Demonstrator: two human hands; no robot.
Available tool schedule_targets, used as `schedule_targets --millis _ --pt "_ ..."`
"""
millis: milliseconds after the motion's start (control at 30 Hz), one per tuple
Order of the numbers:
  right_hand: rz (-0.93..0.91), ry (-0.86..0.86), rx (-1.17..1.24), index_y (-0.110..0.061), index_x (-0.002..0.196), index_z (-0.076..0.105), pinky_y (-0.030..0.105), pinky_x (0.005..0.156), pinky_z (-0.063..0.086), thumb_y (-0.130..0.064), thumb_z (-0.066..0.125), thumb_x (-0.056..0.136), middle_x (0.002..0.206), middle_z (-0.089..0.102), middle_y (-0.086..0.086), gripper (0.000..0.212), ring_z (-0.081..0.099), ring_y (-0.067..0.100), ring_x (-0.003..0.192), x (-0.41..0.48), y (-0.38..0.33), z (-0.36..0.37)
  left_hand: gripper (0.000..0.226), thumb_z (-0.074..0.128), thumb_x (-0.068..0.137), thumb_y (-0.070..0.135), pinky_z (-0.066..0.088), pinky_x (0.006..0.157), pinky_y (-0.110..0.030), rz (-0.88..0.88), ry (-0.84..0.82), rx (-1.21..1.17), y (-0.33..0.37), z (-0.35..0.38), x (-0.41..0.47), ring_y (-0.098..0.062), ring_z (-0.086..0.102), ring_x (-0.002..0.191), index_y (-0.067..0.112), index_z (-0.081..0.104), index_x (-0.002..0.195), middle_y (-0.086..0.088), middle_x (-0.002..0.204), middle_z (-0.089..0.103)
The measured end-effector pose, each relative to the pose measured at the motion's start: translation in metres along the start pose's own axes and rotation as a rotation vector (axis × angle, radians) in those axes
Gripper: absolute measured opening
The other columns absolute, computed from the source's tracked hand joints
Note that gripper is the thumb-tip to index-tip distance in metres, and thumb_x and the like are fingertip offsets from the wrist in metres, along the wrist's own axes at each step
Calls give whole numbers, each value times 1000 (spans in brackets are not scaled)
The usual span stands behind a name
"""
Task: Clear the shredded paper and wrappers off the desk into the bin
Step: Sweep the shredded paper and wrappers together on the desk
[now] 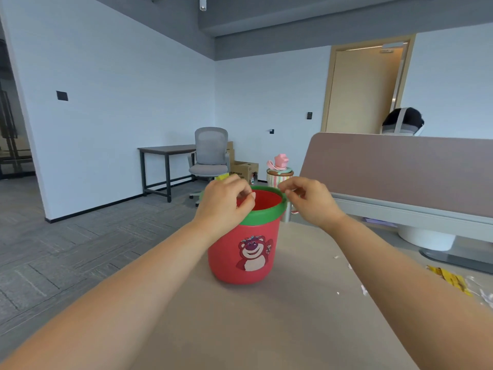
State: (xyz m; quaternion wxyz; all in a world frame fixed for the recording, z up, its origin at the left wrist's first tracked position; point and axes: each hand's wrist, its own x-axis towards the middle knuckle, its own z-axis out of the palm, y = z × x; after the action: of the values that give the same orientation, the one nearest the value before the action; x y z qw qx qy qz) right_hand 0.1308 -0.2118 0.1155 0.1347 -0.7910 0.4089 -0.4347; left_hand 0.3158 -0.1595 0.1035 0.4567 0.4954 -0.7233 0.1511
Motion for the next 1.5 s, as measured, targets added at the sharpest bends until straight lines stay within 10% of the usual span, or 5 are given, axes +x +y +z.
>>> schedule_targets --millis 200,433,800,1033,1500 --pt "116 15 -99 -8 96 66 34 86 50 5 41 87 87 65 1 29 64 27 88 -47 63 -39 19 50 78 24 40 60 -27 342 19 -85 60 69 -11 -19 54 65 10 59 67 -3 69 59" --pt "420 -143 -320 -11 112 62 27 99 42 -4 42 91 111 67 5 30 59 19 100 -114 150 -87 57 44 92 42 23 116 -34 -69 -769 -91 62 202 -35 -21 22 142 11 34 139 -6 152 26" --pt "492 -32 -517 -13 120 57 30 103 33 -9 50 89 131 56 7 32 45 28 125 -147 242 -131 67 25 95 51 5 119 -38 -8 -1103 32 101 329 15 -19 0 147 14 9 148 -4 159 1" --pt "682 -340 -613 -26 144 20 39 119 12 -41 34 96 157 13 -1 52 11 21 145 -141 262 -154 51 30 100 30 2 115 -20 103 -1200 -262 124 305 -4 -9 5 146 12 21 146 1 159 9" --pt "633 -122 -293 -21 95 72 37 96 47 -28 56 88 105 72 3 20 63 23 102 -213 181 -154 49 40 95 37 22 116 -34 -152 -876 -391 113 216 -58 -16 26 142 22 32 141 0 152 30"
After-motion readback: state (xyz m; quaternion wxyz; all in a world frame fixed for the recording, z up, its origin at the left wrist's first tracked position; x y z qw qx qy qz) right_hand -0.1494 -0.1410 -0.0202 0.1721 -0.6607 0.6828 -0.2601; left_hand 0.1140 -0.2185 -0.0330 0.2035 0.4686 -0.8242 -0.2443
